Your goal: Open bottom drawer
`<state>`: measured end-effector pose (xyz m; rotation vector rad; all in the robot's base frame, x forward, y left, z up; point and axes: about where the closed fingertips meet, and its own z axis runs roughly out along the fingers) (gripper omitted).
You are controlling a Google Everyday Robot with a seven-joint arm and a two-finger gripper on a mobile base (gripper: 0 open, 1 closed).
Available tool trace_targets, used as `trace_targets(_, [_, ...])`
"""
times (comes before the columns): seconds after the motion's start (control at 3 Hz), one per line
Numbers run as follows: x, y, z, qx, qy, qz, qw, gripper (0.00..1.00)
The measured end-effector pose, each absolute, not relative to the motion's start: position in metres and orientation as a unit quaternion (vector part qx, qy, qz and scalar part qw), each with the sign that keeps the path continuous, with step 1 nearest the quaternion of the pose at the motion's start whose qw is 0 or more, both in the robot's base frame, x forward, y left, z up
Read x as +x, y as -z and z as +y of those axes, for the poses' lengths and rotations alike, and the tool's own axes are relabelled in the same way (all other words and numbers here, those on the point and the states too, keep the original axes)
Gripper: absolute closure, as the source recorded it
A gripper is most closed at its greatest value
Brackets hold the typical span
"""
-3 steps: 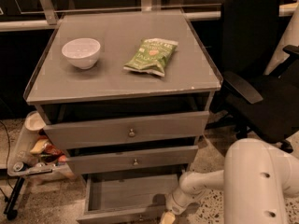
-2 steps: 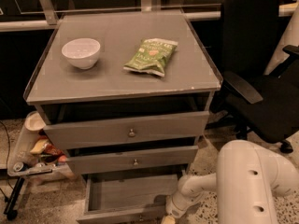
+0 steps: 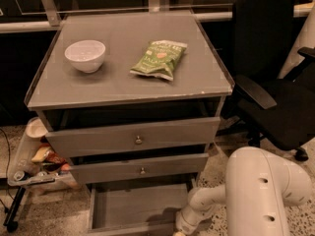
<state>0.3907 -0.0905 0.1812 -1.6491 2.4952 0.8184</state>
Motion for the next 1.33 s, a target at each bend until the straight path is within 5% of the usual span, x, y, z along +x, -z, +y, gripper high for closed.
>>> trace_targets(1.33, [0.302,-0.194,-0.124,-0.531,-0.294,0.794,-0.036,0.0])
